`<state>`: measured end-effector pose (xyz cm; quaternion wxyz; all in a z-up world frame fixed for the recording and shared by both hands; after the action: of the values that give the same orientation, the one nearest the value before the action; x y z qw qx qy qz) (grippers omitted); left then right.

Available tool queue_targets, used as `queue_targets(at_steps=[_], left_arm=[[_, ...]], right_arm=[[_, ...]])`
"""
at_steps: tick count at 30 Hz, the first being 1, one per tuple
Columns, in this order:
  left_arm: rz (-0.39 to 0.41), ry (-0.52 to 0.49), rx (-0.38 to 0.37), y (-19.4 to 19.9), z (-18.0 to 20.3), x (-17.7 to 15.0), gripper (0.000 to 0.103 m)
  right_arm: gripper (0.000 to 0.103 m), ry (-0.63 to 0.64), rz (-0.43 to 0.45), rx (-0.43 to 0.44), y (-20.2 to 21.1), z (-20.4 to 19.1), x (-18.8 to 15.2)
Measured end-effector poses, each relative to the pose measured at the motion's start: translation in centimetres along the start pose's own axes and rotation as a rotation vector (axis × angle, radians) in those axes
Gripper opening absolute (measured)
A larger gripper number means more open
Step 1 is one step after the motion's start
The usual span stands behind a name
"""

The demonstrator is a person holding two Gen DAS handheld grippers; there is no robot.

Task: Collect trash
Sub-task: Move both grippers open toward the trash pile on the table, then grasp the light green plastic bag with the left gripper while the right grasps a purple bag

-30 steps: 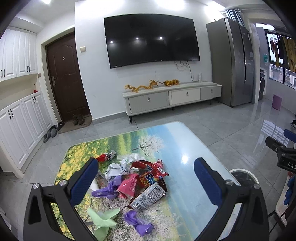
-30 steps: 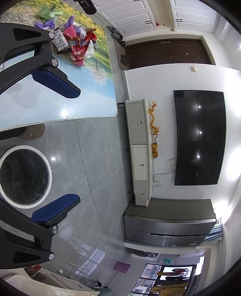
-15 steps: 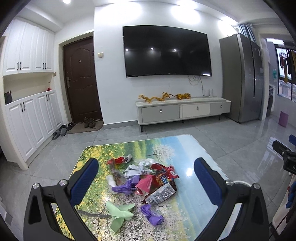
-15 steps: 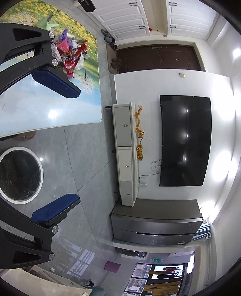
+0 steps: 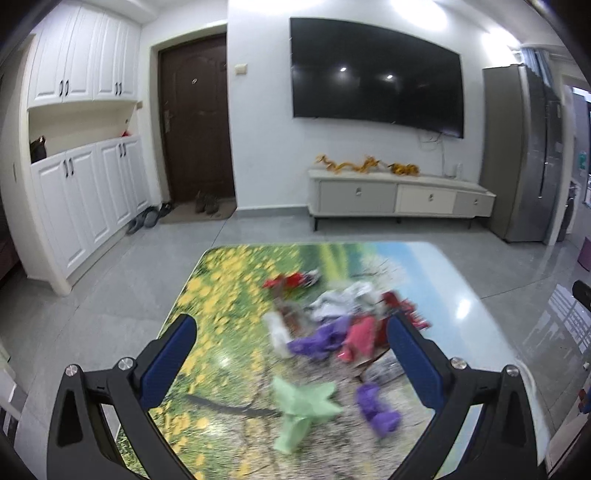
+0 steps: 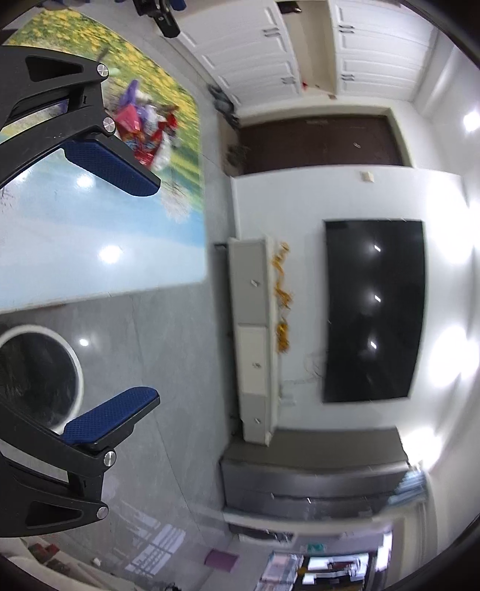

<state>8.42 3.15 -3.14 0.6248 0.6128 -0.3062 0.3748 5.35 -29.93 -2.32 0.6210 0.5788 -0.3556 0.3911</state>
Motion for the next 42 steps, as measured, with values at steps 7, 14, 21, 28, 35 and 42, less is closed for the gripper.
queue_targets(at_steps=[7, 14, 21, 28, 35, 42], left_arm=[[-0.137, -0.020, 0.034, -3.2, -3.8, -4.0, 0.103], [-0.267, -0.057, -0.088, -4.7, -3.5, -8.8, 0.100], [-0.349, -0.044, -0.211, -6.0, -2.0, -10.9, 0.090], [-0.387, -0.046, -0.252, -7.2, -1.4, -11.9, 0.073], [-0.406, -0.017, -0.271, -7.5, -1.8, -12.6, 0.041], [-0.399, -0.012, -0.265, -6.8, -1.4, -12.9, 0.021]], right_arm=[[0.103, 0.081, -0.084, 0.152, -3.1, -5.0, -1.2], [0.075, 0.166, -0.208, 0.429, -5.0, -12.3, -3.7], [0.055, 0.249, -0.358, 0.606, -6.7, -18.9, -7.5], [0.055, 0.304, -0.437, 0.680, -6.7, -21.6, -9.7], [0.055, 0.332, -0.472, 0.683, -7.9, -22.8, -10.8], [0.032, 0.372, -0.483, 0.682, -8.2, -24.3, -12.2]])
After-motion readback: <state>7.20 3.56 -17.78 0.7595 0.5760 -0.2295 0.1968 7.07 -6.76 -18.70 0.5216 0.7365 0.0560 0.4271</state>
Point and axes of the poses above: each gripper's, at about its wrist camera, not at the fingertips, and y roughly against the way its jaws point, z to its right, x to its top, the point moved 9 cm from there along -y, roughly the way its jaws point, and after that the axes turned 6 degrees about y, right-handed, at the moved point
